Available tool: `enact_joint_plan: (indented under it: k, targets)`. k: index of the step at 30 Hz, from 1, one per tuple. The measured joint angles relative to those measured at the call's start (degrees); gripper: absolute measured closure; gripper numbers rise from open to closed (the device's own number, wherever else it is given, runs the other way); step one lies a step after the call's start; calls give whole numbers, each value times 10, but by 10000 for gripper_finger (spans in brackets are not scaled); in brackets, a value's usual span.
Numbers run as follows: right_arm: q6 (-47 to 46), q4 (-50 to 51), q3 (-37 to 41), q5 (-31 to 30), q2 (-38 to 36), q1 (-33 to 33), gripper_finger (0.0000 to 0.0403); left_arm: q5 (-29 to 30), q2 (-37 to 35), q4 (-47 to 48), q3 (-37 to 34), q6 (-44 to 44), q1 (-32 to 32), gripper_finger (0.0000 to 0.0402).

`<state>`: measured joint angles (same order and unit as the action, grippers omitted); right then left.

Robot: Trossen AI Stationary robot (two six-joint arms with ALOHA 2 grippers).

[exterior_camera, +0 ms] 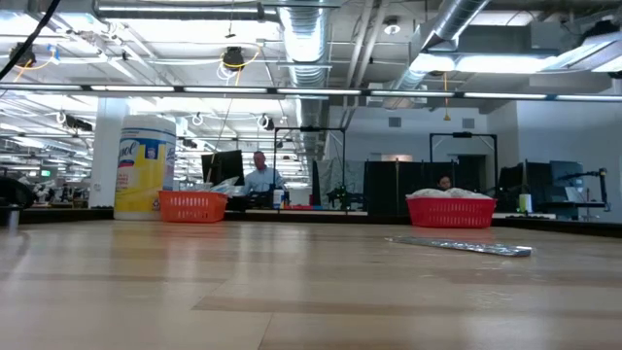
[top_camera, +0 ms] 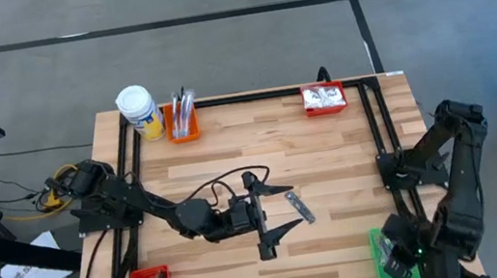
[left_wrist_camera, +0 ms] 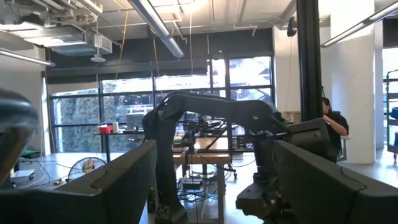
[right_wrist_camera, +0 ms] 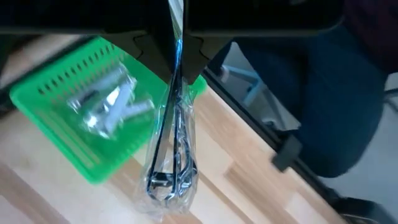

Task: Pick & Place Travel size toiletries
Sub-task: Put the nail cutter into the green bin

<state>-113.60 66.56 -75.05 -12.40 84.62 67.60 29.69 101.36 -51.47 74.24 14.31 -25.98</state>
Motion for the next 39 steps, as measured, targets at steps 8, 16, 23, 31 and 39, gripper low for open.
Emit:
enact_joint_plan:
  k: [8,16,23,31,39]
  targets:
    - [-69,30,-41,34,50,33,401,0,0,0,0,-2,-4,88]
    - [-96,37,-42,51,81,51,401,-8,0,-2,0,-6,-4,88]
    - [-99,35,-28,99,94,51,401,-11,0,-2,0,-11,-4,88]
    - [-105,24,1,116,95,49,401,-17,0,-2,0,-12,-4,88]
    - [-102,15,28,126,95,38,401,-19,0,-2,0,-13,-4,88]
